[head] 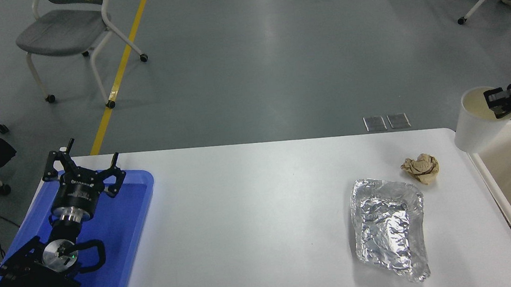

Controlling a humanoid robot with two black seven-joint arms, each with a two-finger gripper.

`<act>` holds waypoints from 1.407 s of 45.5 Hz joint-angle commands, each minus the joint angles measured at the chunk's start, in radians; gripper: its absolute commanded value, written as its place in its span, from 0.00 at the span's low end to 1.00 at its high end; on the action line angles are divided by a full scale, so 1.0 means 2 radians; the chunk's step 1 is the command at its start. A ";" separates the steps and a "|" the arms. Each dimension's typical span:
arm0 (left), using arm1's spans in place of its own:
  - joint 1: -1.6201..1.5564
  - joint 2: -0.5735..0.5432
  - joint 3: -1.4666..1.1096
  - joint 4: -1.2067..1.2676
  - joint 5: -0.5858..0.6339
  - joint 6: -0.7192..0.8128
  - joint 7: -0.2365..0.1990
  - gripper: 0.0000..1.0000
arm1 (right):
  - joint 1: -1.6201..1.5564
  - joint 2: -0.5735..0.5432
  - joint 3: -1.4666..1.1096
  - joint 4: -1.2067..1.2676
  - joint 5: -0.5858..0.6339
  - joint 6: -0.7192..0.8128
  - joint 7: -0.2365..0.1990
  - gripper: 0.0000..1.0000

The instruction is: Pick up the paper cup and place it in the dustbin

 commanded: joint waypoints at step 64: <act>0.000 0.001 0.001 0.001 0.000 0.000 0.000 1.00 | -0.846 0.025 0.563 -0.637 -0.021 -0.205 0.014 0.00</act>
